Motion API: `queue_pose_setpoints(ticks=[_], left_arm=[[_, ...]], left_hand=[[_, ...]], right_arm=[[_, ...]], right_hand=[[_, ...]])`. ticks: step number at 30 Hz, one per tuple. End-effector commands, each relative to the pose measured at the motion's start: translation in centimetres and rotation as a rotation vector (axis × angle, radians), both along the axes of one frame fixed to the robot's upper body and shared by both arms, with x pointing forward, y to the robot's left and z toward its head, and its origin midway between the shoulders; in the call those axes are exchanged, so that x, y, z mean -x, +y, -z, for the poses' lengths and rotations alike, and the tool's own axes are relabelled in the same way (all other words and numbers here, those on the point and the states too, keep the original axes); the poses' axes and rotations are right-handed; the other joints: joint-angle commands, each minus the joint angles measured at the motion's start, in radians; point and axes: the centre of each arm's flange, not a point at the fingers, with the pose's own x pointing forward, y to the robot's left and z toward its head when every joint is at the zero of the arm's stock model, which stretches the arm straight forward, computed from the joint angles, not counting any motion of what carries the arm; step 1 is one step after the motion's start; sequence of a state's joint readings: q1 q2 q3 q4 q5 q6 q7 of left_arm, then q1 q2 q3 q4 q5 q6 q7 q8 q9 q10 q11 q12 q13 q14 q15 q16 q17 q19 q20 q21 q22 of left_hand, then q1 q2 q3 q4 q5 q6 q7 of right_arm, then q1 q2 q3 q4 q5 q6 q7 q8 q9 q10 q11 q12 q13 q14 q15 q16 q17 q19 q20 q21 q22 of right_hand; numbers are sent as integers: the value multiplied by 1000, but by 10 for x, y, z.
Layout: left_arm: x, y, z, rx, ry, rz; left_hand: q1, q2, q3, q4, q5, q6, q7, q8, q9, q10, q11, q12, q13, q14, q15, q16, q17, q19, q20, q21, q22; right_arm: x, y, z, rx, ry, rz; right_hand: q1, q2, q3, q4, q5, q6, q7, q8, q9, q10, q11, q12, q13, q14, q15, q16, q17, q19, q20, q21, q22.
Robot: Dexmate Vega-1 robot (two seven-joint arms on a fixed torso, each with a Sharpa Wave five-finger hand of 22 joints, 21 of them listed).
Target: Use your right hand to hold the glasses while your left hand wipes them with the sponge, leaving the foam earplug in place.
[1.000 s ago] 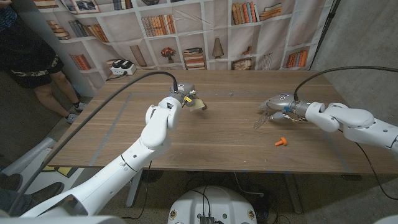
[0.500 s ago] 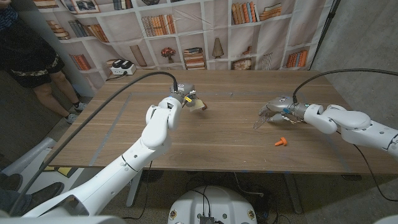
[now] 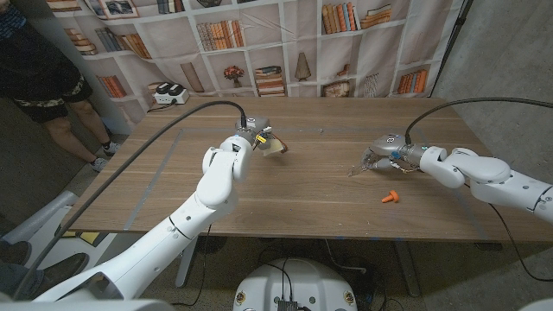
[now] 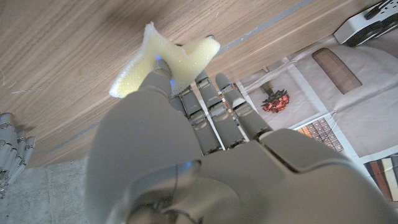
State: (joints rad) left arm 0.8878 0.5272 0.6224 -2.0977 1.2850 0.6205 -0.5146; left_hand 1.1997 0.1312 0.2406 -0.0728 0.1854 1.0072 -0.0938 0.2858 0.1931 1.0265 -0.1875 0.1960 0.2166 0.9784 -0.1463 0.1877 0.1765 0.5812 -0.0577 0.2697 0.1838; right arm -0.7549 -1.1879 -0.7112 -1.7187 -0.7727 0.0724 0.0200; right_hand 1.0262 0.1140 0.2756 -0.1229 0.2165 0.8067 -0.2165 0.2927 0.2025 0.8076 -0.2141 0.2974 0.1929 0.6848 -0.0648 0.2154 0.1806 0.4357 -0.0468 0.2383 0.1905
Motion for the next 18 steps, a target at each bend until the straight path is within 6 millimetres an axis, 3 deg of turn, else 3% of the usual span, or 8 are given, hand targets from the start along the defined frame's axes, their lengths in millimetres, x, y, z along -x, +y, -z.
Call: queue_pose_setpoints(ticks=[1, 10, 18], left_arm=[[-2, -2, -2, -4, 0, 3], [-6, -4, -4, -7, -2, 8], [-8, -3, -7, -10, -4, 8]], left_hand=[[0, -3, 19, 8, 5, 30, 20, 2, 3, 3, -1, 3, 5, -7, -66, 0, 3, -6, -65, -4, 5], [-1, -3, 20, 9, 5, 30, 22, 2, 3, 5, 1, 4, 6, -8, -66, -1, 3, -6, -64, -5, 5], [-2, -4, 22, 10, 5, 32, 22, 2, 3, 4, 1, 4, 6, -6, -66, 0, 3, -6, -64, -5, 5]], right_arm=[[5, 3, -7, -20, -48, -25], [10, 3, -14, -36, -79, -32], [13, 4, -22, -45, -95, -30]], right_hand=[[0, 10, -9, 2, -4, 61, -9, 16, 8, 47, 1, 14, 3, 30, -135, -4, 3, 17, -90, 3, 2], [19, 18, -12, -6, -6, 168, -6, 49, 16, 170, 3, 42, 8, 86, -149, 0, 8, 26, -94, 1, 2], [26, 20, -12, -8, -7, 184, -6, 54, 16, 192, 3, 47, 8, 102, -150, 3, 9, 27, -95, 0, 2]])
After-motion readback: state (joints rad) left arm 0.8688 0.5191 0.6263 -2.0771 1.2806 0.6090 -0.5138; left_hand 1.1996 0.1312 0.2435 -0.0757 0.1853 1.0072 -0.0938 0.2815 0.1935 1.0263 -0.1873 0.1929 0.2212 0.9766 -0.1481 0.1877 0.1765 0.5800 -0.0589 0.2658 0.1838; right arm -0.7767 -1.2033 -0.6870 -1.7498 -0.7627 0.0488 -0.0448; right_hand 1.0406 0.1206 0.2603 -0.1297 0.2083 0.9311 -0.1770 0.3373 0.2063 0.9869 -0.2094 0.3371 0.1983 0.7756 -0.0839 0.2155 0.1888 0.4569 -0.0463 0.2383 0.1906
